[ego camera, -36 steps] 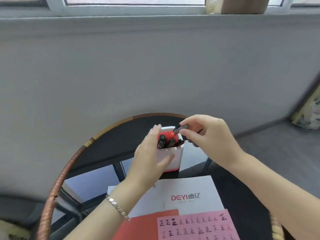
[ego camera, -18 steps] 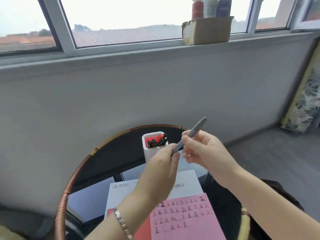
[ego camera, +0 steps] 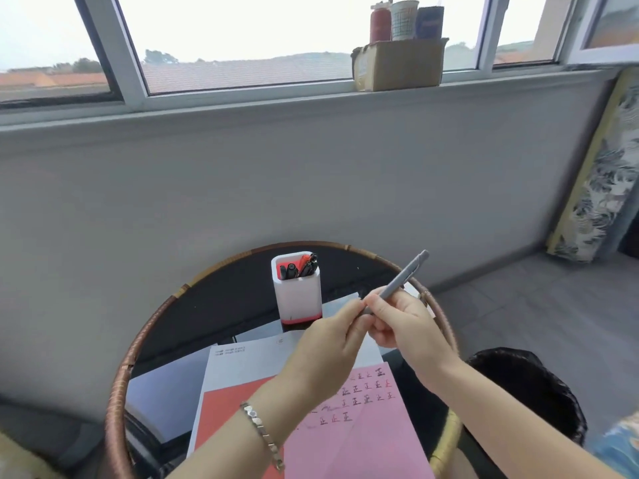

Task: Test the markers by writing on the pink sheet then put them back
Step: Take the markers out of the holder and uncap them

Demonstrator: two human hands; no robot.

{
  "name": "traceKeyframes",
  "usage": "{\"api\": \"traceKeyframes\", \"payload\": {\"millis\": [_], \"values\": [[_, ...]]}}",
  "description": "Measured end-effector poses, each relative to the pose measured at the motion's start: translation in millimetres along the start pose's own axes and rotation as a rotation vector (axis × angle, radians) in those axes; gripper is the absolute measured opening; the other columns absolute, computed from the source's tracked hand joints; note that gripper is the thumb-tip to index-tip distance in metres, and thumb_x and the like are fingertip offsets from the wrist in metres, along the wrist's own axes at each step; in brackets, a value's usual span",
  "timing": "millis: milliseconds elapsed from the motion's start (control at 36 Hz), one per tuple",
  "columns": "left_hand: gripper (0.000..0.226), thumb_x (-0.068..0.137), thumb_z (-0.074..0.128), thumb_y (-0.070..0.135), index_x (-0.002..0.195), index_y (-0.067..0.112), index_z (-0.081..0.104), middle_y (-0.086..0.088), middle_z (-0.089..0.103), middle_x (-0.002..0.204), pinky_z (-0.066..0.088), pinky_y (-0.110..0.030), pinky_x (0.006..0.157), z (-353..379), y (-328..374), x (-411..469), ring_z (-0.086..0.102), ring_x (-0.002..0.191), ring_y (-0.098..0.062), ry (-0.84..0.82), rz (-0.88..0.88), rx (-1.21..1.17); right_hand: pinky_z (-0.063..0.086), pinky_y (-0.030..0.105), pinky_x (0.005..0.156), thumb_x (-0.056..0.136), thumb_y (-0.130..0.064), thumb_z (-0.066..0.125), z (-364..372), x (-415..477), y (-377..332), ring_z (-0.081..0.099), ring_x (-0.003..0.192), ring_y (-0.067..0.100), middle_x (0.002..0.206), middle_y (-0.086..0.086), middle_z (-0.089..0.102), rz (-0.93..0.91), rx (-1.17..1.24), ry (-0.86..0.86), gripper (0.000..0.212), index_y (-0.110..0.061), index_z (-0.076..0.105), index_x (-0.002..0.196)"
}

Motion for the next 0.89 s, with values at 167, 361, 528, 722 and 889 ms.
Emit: {"api": "traceKeyframes", "payload": {"millis": [167, 361, 528, 722, 889], "values": [[0.035, 0.1, 0.023, 0.021, 0.135, 0.022, 0.028, 0.006, 0.045, 0.071, 0.031, -0.018, 0.049, 6, -35, -1, 0.04, 0.057, -0.006, -0.005, -0.139, 0.037, 0.029, 0.013, 0.04, 0.097, -0.018, 0.04, -31, 23, 8, 0.031, 0.042, 0.006, 0.044, -0.008, 0.036, 0.023, -0.007, 0.208, 0.03, -0.009, 0.054, 0.071], [0.035, 0.098, 0.027, 0.006, 0.131, 0.018, 0.025, 0.004, 0.051, 0.098, 0.043, -0.013, 0.054, 19, -56, 7, 0.05, 0.076, -0.009, 0.031, -0.258, -0.084, 0.028, 0.017, 0.039, 0.092, -0.019, 0.048, -94, 54, 40, 0.033, 0.036, 0.008, 0.046, -0.002, 0.037, 0.412, -0.541, 0.093, 0.027, -0.007, 0.06, 0.071], [0.005, 0.099, 0.039, 0.02, 0.102, 0.022, 0.035, 0.005, 0.057, 0.111, 0.046, -0.015, 0.064, 52, -55, 29, 0.057, 0.09, -0.009, -0.003, -0.305, -0.126, 0.039, 0.026, 0.053, 0.089, -0.026, 0.055, -113, 58, 66, 0.053, 0.068, 0.021, 0.079, 0.006, 0.057, 0.376, -1.098, 0.09, 0.02, -0.007, 0.056, 0.087], [0.003, 0.095, 0.045, 0.015, 0.098, 0.016, 0.045, -0.002, 0.047, 0.106, 0.044, -0.027, 0.074, 108, -49, 73, 0.053, 0.088, -0.019, -0.134, -0.291, 0.017, 0.049, 0.033, 0.079, 0.087, -0.028, 0.058, -126, 55, 89, 0.06, 0.097, 0.027, 0.111, 0.012, 0.062, 0.351, -1.182, 0.138, 0.034, -0.008, 0.052, 0.114], [0.02, 0.092, 0.048, 0.02, 0.11, 0.013, 0.053, -0.006, 0.053, 0.114, 0.044, -0.035, 0.084, 138, -46, 95, 0.052, 0.103, -0.026, -0.225, -0.224, 0.177, 0.043, 0.027, 0.067, 0.087, -0.033, 0.057, -138, 54, 97, 0.058, 0.085, 0.022, 0.098, 0.007, 0.063, 0.306, -1.132, 0.192, 0.029, -0.009, 0.056, 0.103]]}}
Point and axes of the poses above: each hand's wrist, its own x-axis towards the middle knuckle, its own z-axis out of the palm, y = z × x, the point moved 6 cm from there along x, towards the middle knuckle
